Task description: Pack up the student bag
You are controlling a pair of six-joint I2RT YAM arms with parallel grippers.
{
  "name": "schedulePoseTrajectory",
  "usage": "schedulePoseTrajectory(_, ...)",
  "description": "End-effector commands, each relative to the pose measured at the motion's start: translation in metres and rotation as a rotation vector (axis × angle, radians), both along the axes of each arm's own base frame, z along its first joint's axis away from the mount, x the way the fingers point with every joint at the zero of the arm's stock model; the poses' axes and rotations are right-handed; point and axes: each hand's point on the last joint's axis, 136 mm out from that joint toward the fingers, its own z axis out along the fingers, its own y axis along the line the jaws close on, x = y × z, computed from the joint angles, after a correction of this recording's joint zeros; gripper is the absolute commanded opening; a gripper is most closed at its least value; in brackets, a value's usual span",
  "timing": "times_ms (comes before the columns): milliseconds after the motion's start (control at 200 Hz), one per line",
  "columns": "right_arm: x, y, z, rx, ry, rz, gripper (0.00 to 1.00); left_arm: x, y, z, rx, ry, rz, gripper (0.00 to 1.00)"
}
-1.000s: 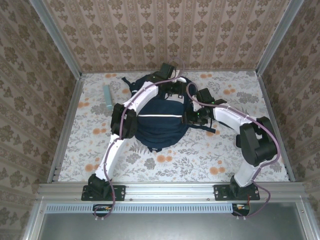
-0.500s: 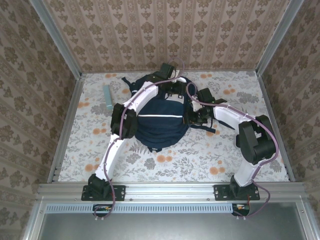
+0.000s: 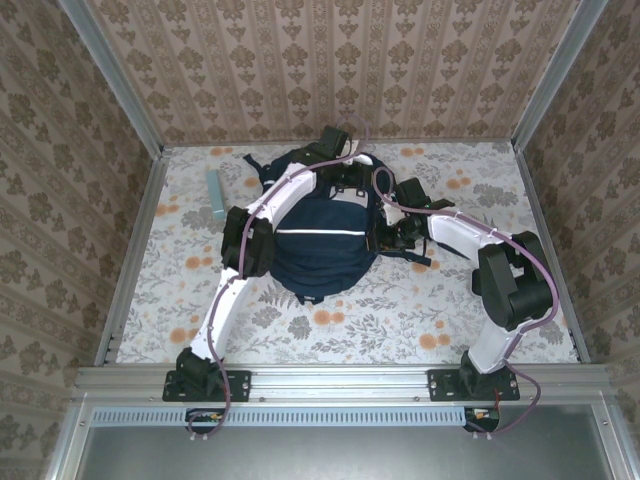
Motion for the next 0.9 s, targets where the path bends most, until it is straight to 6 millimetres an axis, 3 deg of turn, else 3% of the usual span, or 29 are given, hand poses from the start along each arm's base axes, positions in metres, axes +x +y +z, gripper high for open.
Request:
schedulePoseTrajectory(0, -0.014, 0.002, -0.002, 0.011, 0.043, 0.034, 0.32, 0.009, 0.035, -0.045, 0.098, 0.081, 0.08, 0.37)
schedulePoseTrajectory(110, -0.014, 0.004, -0.006, 0.012, 0.052, 0.042, 0.35, 0.01, 0.034, -0.044, 0.093, 0.08, 0.08, 0.37)
schedulePoseTrajectory(280, -0.012, 0.006, -0.009, 0.008, 0.061, 0.047, 0.3, 0.01, 0.035, -0.044, 0.095, 0.083, 0.082, 0.37)
schedulePoseTrajectory(475, -0.018, 0.004, -0.011, -0.009, 0.081, 0.037, 0.15, 0.011, 0.039, -0.05, 0.108, 0.093, 0.099, 0.37)
schedulePoseTrajectory(665, -0.046, 0.005, -0.018, 0.002, 0.147, 0.007, 0.1, 0.015, 0.047, -0.061, 0.135, 0.107, 0.143, 0.34)
schedulePoseTrajectory(895, -0.085, 0.029, -0.022, 0.083, 0.192, 0.023, 0.09, 0.017, 0.048, -0.07, 0.131, 0.123, 0.159, 0.34)
